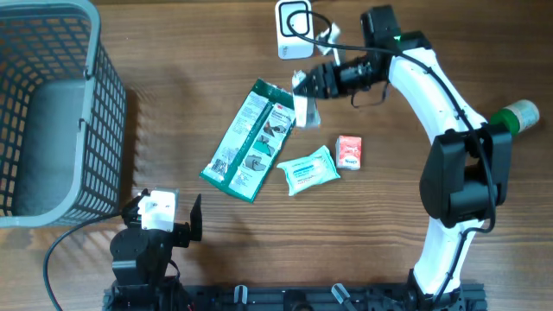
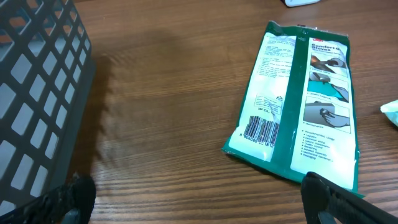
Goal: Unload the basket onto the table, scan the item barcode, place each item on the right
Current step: 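Swing white packet under scanner with right gripper, place beside jar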
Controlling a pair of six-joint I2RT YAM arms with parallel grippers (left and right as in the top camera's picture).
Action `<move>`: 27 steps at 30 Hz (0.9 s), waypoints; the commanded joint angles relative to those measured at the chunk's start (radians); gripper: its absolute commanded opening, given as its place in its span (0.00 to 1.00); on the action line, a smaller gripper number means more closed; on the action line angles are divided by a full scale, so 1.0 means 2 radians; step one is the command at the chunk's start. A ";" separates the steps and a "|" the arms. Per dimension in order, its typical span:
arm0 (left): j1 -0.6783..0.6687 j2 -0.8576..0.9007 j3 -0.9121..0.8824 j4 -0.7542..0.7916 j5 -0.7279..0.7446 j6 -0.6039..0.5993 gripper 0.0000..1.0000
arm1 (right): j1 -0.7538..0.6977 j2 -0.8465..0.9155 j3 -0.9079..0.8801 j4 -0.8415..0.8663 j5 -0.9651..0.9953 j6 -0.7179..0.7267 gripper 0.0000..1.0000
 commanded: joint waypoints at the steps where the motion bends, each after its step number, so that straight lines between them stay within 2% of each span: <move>1: -0.001 -0.003 -0.001 0.000 0.008 0.006 1.00 | 0.003 0.005 0.008 0.062 0.051 0.066 0.53; 4: -0.001 -0.003 -0.001 0.000 0.008 0.006 1.00 | 0.016 0.005 0.022 0.092 0.120 0.073 0.52; 11: -0.001 -0.003 -0.001 0.000 0.008 0.006 1.00 | 0.113 0.005 0.092 0.099 0.478 0.003 0.50; 15: -0.001 -0.003 -0.001 0.000 0.008 0.006 1.00 | 0.154 0.008 0.094 0.143 0.663 -0.062 0.50; 20: -0.001 -0.003 -0.001 0.000 0.008 0.006 1.00 | 0.156 0.023 0.094 0.277 0.790 -0.149 0.50; 25: -0.001 -0.003 -0.001 0.000 0.008 0.006 1.00 | 0.168 0.062 0.094 0.437 0.845 -0.276 0.50; 27: -0.001 -0.003 -0.001 0.000 0.008 0.006 1.00 | 0.169 0.099 0.094 0.536 0.897 -0.347 0.50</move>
